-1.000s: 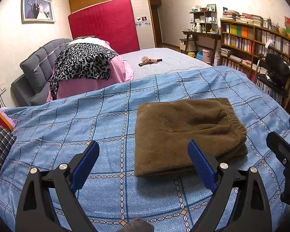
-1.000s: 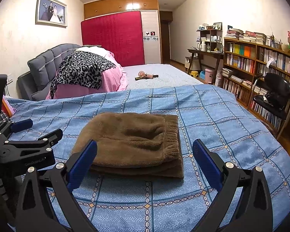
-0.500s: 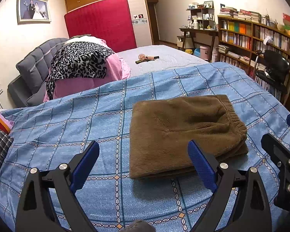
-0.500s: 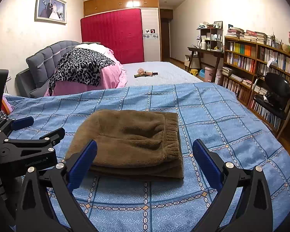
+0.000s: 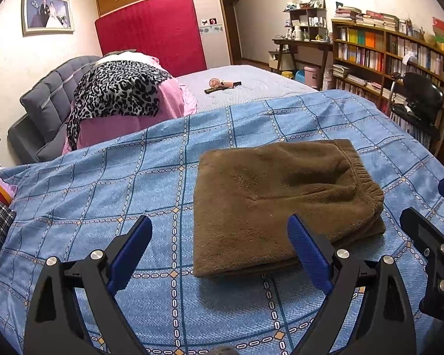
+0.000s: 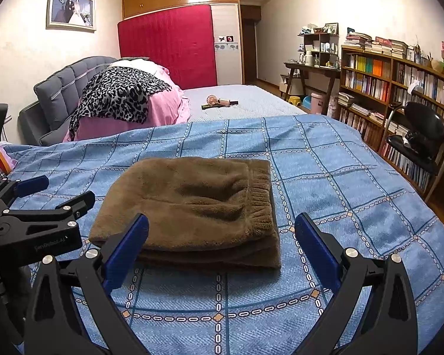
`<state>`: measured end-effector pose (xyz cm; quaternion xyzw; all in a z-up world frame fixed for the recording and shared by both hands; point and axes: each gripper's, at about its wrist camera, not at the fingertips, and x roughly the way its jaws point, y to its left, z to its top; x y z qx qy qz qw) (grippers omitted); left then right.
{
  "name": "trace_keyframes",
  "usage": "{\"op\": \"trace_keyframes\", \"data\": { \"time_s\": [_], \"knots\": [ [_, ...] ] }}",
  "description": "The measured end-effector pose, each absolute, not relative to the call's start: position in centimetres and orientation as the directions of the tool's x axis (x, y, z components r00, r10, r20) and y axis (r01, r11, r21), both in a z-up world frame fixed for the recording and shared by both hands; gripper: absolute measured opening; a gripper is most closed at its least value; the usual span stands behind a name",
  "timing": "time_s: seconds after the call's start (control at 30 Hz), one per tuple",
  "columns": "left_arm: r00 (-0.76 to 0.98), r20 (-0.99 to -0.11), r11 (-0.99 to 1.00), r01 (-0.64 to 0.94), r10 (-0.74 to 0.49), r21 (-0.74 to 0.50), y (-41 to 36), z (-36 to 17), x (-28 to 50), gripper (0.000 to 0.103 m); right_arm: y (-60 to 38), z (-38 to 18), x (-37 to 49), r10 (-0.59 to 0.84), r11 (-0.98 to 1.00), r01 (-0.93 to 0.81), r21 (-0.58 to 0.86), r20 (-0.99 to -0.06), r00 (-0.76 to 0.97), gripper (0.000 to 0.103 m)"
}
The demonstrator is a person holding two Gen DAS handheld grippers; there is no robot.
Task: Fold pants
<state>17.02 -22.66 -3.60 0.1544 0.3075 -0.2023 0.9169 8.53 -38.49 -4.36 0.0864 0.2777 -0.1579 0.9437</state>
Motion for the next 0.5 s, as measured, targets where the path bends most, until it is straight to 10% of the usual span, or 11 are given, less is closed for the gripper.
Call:
{"op": "trace_keyframes", "data": {
  "time_s": [0.5],
  "knots": [
    [0.721,-0.639,0.881,0.452,-0.268,0.141,-21.7,-3.5,17.1,0.092,-38.9,-5.1,8.0,-0.259,0.926,0.367,0.084,-0.563,0.784,0.100]
  ]
}}
